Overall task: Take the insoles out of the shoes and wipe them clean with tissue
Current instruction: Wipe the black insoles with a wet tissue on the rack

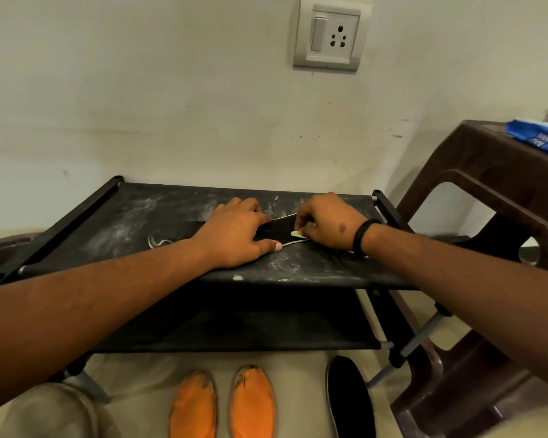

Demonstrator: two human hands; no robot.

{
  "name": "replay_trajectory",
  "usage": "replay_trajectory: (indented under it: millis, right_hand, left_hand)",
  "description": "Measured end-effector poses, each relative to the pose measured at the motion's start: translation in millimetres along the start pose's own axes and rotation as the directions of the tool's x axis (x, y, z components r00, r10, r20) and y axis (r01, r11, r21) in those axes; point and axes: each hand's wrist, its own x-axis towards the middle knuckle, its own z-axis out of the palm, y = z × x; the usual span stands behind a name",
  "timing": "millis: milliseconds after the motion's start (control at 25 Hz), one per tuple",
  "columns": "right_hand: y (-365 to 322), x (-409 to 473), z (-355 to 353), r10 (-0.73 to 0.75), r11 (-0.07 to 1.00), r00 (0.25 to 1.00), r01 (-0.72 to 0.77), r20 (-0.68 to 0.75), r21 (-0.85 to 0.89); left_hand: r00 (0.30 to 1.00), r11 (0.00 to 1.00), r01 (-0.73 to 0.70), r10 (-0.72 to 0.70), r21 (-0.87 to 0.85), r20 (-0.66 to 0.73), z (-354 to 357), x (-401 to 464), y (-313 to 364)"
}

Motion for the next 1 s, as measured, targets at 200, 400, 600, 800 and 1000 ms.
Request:
replay_trajectory:
  millis: [200, 400, 600, 800, 1000]
  right_hand:
    - [7.8, 9.0, 1.6, 0.131, 0.99, 0.979, -0.139, -0.158, -0.039]
    - [-7.2, -17.2, -0.5, -0.098, 0.969, 0.995, 0.103, 0.032, -0.226]
    - [1.5, -15.3, -9.6, 0.001, 0.97, 0.999, 0.009, 0.042, -0.241]
    - [-8.8, -7.6, 2.6, 0.013, 0.951, 1.0, -0.004, 0.029, -0.309]
    - [1.3, -0.3, -8.6, 0.097, 0.969, 0.995, -0.089, 0.023, -0.229]
  left_hand:
    - [1.0, 1.0, 0.005, -0.005, 0.001, 0.012, -0.7, 1.8, 0.0]
    - [1.0, 1.0, 0.007, -0.007, 0.001, 0.01, 0.4, 0.7, -0.8]
    - [1.0, 1.0, 0.007, -0.007, -0.012, 0.014, 0.3, 2.1, -0.9]
    - [1.0, 1.0, 0.017, -0.017, -0.024, 0.014, -0.9, 2.8, -1.4]
    - [1.0, 0.999, 0.0, 0.0, -0.054, 0.0, 1.4, 1.6, -1.0]
